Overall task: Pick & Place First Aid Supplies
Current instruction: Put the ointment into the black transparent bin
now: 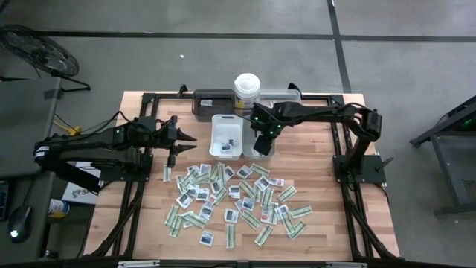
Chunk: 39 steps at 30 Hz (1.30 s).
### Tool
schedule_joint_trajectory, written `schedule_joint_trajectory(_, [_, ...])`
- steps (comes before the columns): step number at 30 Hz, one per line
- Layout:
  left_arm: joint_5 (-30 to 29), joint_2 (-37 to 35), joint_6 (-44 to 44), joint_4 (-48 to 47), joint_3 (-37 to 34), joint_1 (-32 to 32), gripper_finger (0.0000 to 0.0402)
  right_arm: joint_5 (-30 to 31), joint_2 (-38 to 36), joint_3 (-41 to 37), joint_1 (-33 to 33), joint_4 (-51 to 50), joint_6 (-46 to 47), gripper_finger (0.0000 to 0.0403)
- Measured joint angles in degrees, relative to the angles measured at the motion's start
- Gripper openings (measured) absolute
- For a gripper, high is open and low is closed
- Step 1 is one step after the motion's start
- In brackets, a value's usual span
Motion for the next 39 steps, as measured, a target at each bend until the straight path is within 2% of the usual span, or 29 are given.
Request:
schedule_joint_trajectory(8, [0.13, 0.0, 0.0, -1.51, 0.0, 0.0, 0.0106, 1.44, -5.94, 0.02, 3.44, -7.2, 1.67, 0.0122])
schedule_joint_trajectory(13, [0.67, 0.0, -0.02, -1.76, 0.0, 0.0, 0.0106, 4.33, -7.2, 0.01, 6.87, -14.63, 7.71, 0.0122])
schedule_joint_trajectory(26, [2.31, 0.0, -0.17, -2.84, 0.0, -0.02, 0.0106, 3.86, -10.76, -9.34, 18.17, -13.8, 43.4, 0.0122])
schedule_joint_trajectory(32, [2.31, 0.0, -0.15, -2.84, 0.0, -0.02, 0.0106, 3.15, -11.27, -13.32, 23.45, -8.77, 58.79, 0.0122])
schedule_joint_trajectory(39, [2.57, 0.0, -0.15, -2.84, 0.0, -0.02, 0.0106, 4.82, -11.23, -20.51, 28.47, 2.56, 73.94, 0.0122])
